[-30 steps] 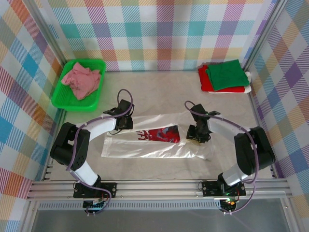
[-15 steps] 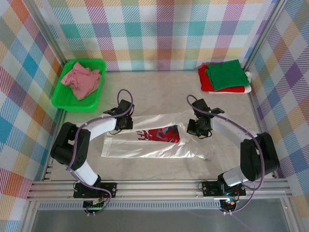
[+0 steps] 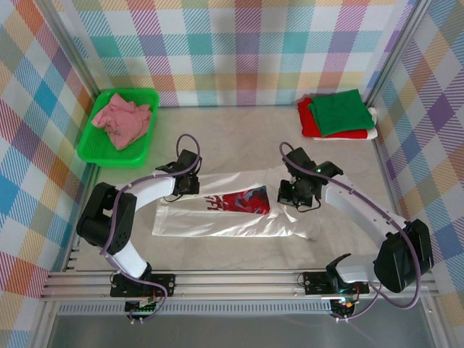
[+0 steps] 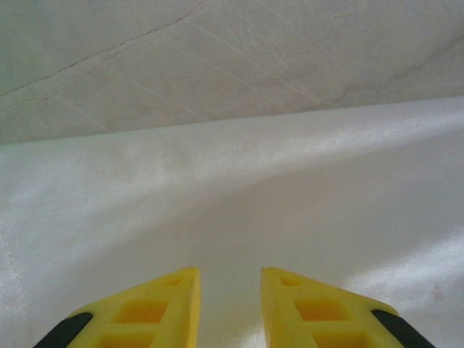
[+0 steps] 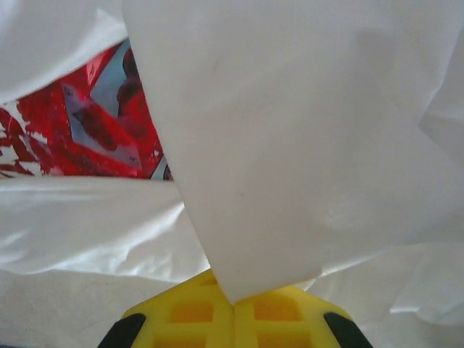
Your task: Fold and stack the t-shirts
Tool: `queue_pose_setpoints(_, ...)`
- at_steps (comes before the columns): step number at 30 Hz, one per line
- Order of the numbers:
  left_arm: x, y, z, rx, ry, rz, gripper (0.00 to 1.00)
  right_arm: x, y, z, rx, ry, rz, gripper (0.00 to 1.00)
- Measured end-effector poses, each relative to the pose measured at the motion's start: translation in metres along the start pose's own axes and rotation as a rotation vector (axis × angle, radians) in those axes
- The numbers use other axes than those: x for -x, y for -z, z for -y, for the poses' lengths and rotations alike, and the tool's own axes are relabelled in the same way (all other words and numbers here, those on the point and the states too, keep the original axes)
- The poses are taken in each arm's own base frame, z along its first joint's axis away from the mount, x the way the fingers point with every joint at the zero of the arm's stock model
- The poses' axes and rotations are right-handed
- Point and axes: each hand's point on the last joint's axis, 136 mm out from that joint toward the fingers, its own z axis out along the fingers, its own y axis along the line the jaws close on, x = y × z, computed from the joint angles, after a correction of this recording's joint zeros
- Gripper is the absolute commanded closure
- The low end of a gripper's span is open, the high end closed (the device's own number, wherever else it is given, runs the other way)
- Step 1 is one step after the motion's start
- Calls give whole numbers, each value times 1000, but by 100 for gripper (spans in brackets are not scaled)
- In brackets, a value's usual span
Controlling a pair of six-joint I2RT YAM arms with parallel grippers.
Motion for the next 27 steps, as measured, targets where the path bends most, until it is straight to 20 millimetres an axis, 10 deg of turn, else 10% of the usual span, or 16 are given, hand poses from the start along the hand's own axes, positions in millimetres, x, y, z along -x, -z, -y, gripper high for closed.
queue_pose_setpoints(11,-2,-3,-1,6,-2,-7,71,-38,-32,-4,-39,-1,-103,79)
queue_pose_setpoints(18,-2,-4,0,6,-3,-10,71,-5,12,-8,76,-6,70,61)
queue_pose_setpoints(23,3,-1,5,-25,-1,10,71,36,19,44,121,-229,160,52)
queue_pose_setpoints(27,7,2,6,-34,-1,24,70,11,-21,72,86,-305,18,45)
